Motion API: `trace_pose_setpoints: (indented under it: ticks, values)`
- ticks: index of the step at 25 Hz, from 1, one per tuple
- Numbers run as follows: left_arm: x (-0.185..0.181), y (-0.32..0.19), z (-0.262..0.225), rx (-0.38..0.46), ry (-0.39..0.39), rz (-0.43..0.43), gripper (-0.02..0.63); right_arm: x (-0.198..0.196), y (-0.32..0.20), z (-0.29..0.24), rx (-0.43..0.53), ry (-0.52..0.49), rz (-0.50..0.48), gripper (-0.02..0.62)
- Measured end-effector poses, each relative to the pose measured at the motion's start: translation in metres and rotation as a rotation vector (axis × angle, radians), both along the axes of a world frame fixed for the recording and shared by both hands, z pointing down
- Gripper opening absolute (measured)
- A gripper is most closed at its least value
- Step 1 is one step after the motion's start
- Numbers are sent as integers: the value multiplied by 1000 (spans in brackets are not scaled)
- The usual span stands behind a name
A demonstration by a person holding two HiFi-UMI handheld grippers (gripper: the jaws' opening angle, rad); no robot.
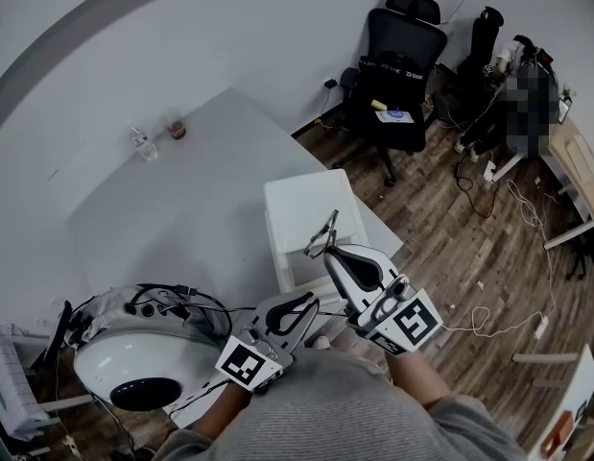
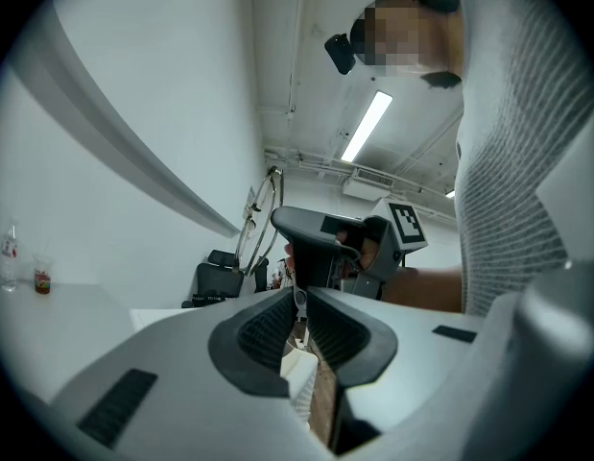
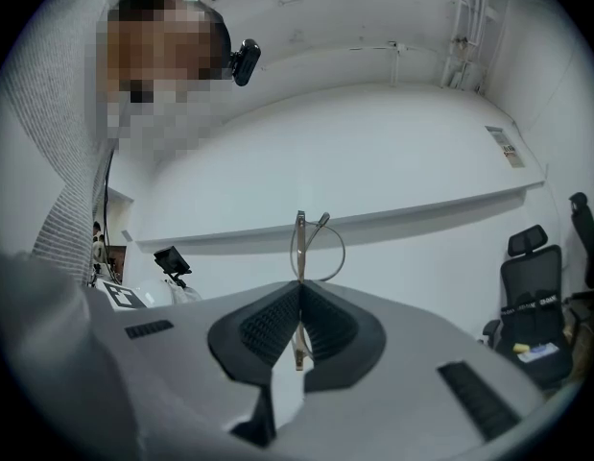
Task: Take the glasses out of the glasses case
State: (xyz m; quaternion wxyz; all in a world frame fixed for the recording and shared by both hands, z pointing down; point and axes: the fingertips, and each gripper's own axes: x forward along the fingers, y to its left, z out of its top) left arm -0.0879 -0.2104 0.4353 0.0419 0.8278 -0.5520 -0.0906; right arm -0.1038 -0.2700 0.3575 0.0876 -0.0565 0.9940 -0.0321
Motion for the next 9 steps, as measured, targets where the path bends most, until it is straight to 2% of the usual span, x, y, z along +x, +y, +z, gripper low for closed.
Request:
trace_pose_setpoints:
  ticks: [9]
  values:
    - [0, 1, 1, 4, -6, 1, 54, 2, -4, 1, 32, 9, 22, 16]
